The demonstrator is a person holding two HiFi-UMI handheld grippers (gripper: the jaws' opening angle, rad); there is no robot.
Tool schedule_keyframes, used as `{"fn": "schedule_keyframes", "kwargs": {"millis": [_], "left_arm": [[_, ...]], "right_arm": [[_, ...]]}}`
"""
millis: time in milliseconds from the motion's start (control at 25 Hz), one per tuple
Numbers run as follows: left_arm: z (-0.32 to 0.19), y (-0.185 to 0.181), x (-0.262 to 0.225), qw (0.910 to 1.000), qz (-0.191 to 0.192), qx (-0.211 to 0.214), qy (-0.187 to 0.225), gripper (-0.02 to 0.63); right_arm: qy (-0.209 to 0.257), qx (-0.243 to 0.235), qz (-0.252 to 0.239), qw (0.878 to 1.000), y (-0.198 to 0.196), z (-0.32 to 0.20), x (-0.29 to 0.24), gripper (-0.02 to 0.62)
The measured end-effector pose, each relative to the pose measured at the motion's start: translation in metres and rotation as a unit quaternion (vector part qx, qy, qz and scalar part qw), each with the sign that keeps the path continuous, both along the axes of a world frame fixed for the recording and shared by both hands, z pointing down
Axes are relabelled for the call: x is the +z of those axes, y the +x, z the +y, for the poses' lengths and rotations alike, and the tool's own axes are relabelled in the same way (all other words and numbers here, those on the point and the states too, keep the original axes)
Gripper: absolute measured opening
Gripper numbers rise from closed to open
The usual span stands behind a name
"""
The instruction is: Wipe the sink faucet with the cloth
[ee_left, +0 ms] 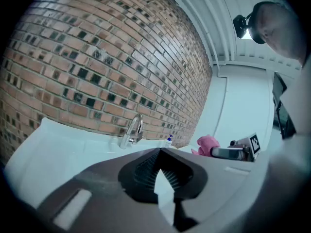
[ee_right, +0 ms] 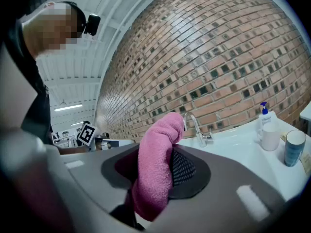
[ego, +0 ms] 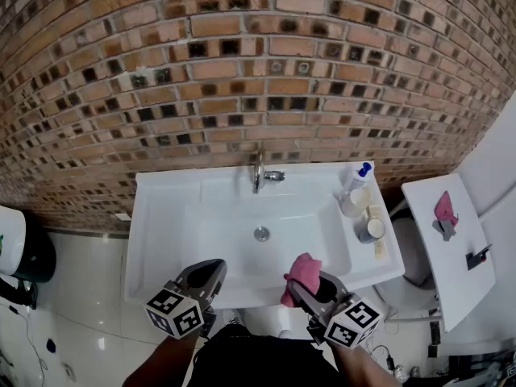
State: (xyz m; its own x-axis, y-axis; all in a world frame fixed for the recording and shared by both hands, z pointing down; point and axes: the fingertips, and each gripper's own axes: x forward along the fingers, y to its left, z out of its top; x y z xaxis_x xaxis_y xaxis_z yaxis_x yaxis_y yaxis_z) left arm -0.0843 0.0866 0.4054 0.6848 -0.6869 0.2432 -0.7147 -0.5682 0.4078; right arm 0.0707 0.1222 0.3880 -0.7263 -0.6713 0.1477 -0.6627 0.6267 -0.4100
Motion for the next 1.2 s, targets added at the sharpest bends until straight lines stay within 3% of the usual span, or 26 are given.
{"fn": "schedule_keyframes", "kwargs": {"millis": [240,520,760,1200], "left_arm": [[-0.046,-0.025,0.005,0.9994,0.001,0.035,-0.002,0.006],[-0.068,-0.024,0.023,0.9975,0.004,0.068,-0.019,0.006],[-0.088,-0.011,0.032,0.9979,0.002,0.058,-0.030,0.006],[-0.118,0.015,0.051,0.9982,-0.017,0.005,-0.056,0.006]], "right_arm": [[-0.004,0.041,-0.004,0.999,-0.023,-0.047,0.001,0.152],[-0.019,0.068,0.005,0.997,-0.026,-0.064,0.010,0.152],[-0.031,0.063,0.004,0.997,-0.011,-0.092,0.018,0.152],[-0.042,0.000,0.003,0.999,0.012,-0.188,0.035,0.152]]}}
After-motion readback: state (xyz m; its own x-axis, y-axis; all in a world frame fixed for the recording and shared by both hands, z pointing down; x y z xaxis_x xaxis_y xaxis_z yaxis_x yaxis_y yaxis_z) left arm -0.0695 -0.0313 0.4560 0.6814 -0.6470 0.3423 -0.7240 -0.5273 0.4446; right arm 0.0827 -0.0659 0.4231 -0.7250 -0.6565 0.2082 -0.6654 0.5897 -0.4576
